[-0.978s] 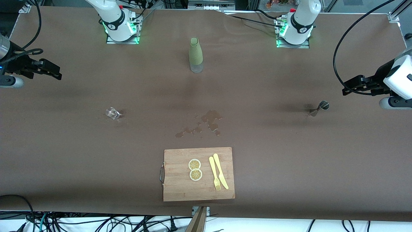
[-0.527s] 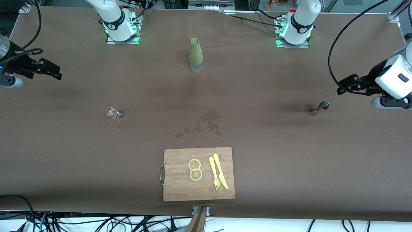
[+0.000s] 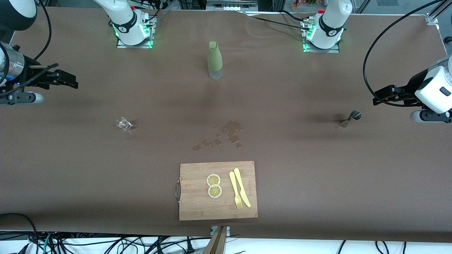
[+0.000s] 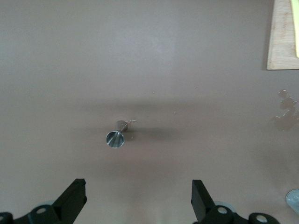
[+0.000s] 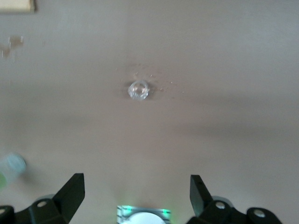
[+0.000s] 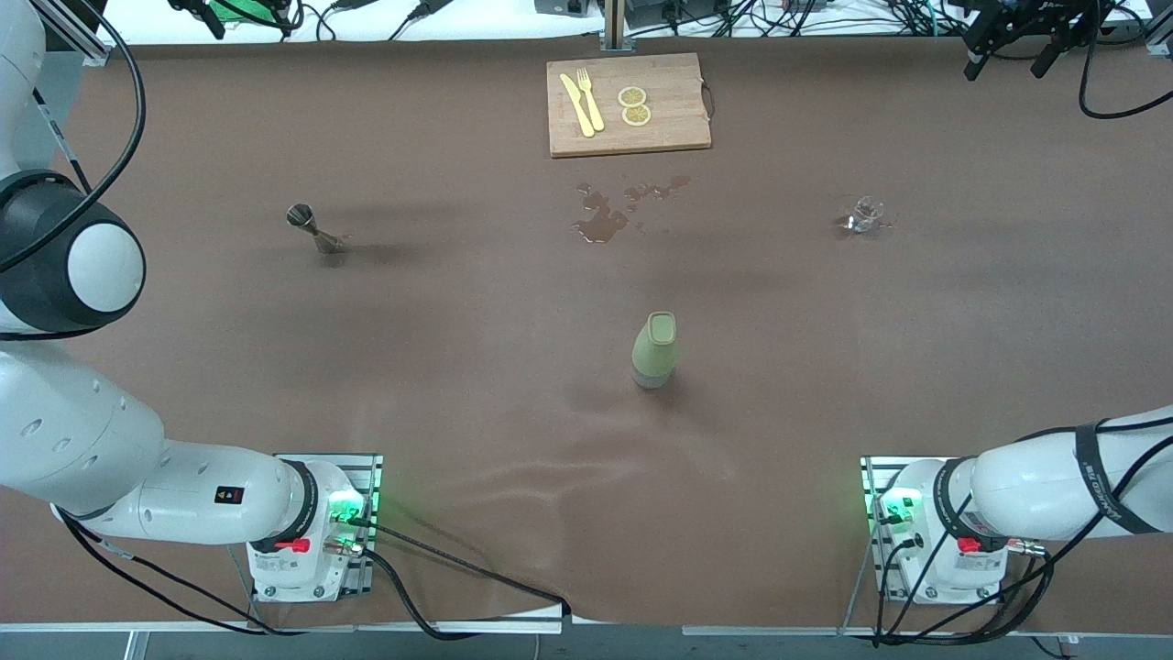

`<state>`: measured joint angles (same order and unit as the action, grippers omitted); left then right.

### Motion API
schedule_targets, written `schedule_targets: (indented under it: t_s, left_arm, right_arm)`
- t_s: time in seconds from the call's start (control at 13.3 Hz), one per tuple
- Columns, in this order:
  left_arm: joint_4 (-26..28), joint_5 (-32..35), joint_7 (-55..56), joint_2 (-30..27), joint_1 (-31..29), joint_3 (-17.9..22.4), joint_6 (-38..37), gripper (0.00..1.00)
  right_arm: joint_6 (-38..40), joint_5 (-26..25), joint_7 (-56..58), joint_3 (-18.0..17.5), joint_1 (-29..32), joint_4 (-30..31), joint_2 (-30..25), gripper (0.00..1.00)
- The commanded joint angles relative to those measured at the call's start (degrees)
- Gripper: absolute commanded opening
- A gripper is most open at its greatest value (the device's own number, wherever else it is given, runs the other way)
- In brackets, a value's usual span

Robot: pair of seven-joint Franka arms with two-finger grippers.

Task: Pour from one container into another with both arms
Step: 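Move both grippers toward the glass cup and steel jigger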

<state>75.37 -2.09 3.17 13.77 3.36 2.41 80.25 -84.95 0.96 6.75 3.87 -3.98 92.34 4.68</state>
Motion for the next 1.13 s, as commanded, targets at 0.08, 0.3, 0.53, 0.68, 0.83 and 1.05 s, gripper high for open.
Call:
schedule_targets:
  t_s: [0.08, 0.3, 0.53, 0.68, 0.83, 1.05]
  left_arm:
    - [-0.4, -1.0, -14.8, 2.4, -7.6, 0.1, -1.6, 1.00]
    - [0.8, -1.0, -26.9, 4.8, -12.6, 0.2, -1.6, 1.00]
    - [3.5, -3.0, -38.0, 5.2, -17.5, 0.4, -1.6, 1.00]
    - [5.4, -5.1, -47.4, 6.6, -21.2, 1.8, -1.6, 1.00]
    - [7.0, -13.1, -59.5, 9.3, -22.3, 7.9, -1.6, 1.00]
    - [12.2, -29.3, -80.1, 16.0, -24.4, 15.9, -1.8, 1.00]
  right_arm:
    - [1.5, 2.9, 16.2, 0.8, 4.8, -1.0, 2.9, 1.00]
    - [1.5, 9.1, 34.3, 1.0, 9.9, -0.9, 6.6, 1.00]
    - [1.1, 13.4, 52.3, 1.0, 14.2, -1.0, 11.1, 1.00]
    - [0.8, 17.0, 64.6, 1.0, 16.2, -0.8, 14.6, 1.00]
    - [1.5, 21.4, 74.8, 1.0, 19.4, -0.8, 18.0, 1.00]
    - [-0.6, 28.8, 93.1, 1.1, 21.9, -0.8, 24.2, 1.00]
